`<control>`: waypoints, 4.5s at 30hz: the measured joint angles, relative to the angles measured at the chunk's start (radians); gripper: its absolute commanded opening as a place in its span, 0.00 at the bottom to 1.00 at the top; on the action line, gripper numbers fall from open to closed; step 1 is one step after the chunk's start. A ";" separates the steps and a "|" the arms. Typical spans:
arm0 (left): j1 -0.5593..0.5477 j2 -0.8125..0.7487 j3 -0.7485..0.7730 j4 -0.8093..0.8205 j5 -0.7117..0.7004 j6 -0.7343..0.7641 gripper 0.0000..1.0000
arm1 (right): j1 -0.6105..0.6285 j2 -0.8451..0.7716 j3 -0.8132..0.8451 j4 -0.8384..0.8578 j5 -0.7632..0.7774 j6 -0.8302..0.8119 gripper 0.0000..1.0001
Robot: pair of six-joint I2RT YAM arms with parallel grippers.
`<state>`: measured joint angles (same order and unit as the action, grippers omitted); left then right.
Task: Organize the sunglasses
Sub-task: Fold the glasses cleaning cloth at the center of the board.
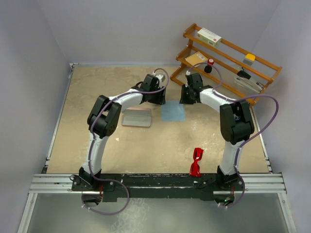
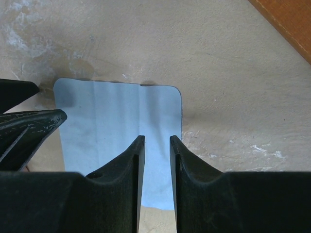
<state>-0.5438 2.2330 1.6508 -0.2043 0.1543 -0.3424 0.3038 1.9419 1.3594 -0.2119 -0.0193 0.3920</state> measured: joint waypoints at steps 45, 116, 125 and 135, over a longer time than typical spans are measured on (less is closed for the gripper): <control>0.000 0.034 0.024 0.026 0.077 0.002 0.16 | -0.009 0.023 0.000 0.000 -0.021 0.000 0.28; 0.000 0.043 0.033 0.013 0.101 0.002 0.00 | 0.005 0.140 0.094 0.023 0.025 -0.071 0.10; 0.000 0.043 0.033 0.013 0.100 0.003 0.00 | 0.005 0.145 0.100 0.019 0.023 -0.071 0.00; 0.000 0.043 0.033 0.009 0.098 0.004 0.00 | 0.005 0.137 0.087 0.033 0.024 -0.071 0.00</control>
<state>-0.5438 2.2765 1.6836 -0.1955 0.2523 -0.3382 0.3088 2.0789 1.4460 -0.1787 0.0048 0.3210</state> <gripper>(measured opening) 0.002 0.004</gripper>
